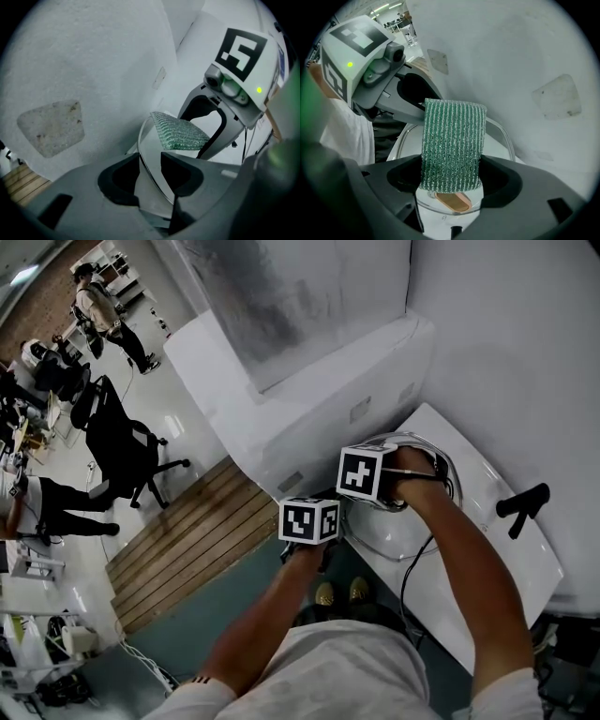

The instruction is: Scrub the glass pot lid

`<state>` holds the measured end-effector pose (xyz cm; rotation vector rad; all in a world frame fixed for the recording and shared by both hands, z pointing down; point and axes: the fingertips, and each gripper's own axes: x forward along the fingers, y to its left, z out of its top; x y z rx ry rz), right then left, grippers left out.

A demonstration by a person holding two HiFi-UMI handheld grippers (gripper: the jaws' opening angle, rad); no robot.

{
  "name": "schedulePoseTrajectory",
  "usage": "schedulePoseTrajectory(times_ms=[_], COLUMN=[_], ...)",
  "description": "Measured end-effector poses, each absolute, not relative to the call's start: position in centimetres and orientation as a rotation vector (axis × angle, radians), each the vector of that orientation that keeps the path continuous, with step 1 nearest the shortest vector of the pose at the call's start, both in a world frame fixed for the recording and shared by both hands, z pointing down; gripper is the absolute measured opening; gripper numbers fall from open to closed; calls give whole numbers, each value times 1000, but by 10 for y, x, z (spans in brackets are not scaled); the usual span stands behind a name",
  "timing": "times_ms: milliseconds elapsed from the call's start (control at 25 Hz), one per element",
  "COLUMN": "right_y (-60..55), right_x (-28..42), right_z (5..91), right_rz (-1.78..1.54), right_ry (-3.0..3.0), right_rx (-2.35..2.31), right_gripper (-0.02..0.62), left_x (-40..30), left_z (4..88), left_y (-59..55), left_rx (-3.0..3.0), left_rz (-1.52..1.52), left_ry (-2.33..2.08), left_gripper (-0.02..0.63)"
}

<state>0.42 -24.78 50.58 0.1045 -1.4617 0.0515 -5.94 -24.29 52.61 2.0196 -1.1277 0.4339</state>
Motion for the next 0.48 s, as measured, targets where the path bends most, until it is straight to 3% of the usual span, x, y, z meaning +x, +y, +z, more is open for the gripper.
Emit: schedulePoseTrajectory(times_ms=[480], right_y=[-255], right_x=[15], right_z=[492], right_rz=[222], right_ry=[-1657], right_rx=[209], right_gripper=[348], left_x=[-62], left_z=[528], left_y=[-244], left_rx=[2021], left_rz=[432], left_ry=[-1127], left_gripper=[155])
